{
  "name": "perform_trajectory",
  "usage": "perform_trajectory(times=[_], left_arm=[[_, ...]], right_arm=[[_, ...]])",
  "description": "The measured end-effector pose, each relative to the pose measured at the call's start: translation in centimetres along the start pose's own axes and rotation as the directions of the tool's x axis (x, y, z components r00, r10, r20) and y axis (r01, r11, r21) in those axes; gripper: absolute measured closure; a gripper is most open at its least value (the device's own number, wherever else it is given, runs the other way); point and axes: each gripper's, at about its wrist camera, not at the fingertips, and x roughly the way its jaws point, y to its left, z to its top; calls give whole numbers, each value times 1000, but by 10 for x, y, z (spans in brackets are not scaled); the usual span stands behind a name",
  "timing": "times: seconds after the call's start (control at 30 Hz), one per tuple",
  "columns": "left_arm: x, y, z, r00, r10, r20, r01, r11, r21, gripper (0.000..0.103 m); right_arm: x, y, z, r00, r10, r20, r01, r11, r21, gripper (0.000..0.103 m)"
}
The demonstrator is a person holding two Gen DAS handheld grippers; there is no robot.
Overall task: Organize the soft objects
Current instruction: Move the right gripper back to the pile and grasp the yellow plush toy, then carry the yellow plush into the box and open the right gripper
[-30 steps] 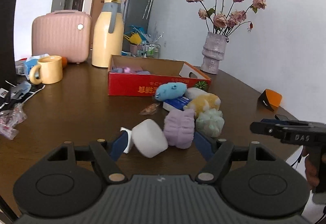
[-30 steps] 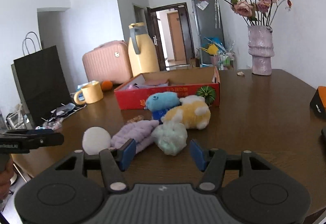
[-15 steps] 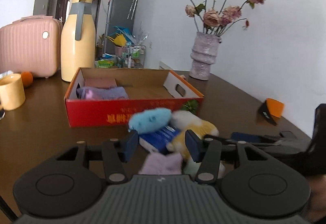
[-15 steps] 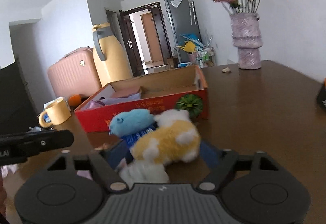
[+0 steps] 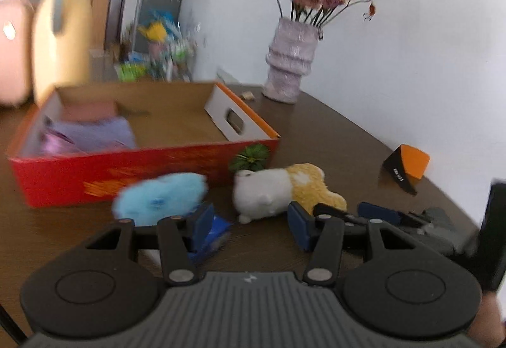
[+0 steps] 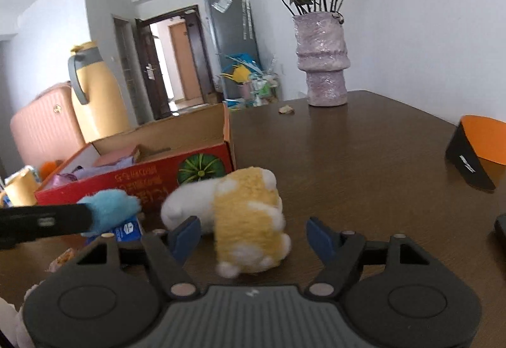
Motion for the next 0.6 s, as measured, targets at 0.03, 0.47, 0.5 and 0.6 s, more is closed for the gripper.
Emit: perform_trajectory(times=[0.03,0.47,0.5,0.6], left_arm=[[15,-1,5,999,-21,-28,20,999,-30,49],[107,9,23,984,-65,-169,35,984,-173,56],[106,9,23,984,-71,-166,43,985,-168,57],[98,8,23,984,-85,-158,57,983,-174,59]], right_arm=[[3,-3,2,1000,11,1,-11,1000,-4,30],[30,-26,7,990,127,-64,-123,990,64,62],[29,-27,8,989,134,-67,-129,989,66,63],[17,-29,10,985,164,-58,-159,984,75,65]])
